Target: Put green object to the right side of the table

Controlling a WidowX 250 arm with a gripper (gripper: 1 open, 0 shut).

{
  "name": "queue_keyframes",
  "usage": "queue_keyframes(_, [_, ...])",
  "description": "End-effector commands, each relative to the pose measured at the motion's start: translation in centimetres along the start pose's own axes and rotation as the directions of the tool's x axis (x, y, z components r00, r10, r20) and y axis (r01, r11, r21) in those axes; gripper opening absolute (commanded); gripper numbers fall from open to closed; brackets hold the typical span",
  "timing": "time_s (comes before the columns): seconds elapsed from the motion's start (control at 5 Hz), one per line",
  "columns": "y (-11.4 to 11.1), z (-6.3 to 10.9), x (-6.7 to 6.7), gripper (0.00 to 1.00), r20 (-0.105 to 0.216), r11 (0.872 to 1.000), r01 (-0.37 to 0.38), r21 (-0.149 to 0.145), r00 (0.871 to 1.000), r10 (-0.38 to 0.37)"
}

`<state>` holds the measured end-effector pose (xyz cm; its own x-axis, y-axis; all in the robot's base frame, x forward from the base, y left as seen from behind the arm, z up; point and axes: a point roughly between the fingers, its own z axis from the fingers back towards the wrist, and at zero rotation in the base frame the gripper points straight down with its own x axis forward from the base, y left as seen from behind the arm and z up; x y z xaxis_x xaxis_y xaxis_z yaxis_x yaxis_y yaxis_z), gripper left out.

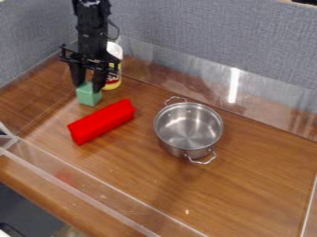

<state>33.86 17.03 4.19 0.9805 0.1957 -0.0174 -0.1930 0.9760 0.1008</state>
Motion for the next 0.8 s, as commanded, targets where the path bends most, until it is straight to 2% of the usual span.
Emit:
queue_keyframes(0.0, [0.2,3.5,0.3,0.00,0.084,1.000,0.012,0.005,0.996,-0.013])
queue_keyframes(0.6, [-0.7,7.0,-0.7,0.00,0.139,0.998,0.058,-0.008,0.989,-0.056])
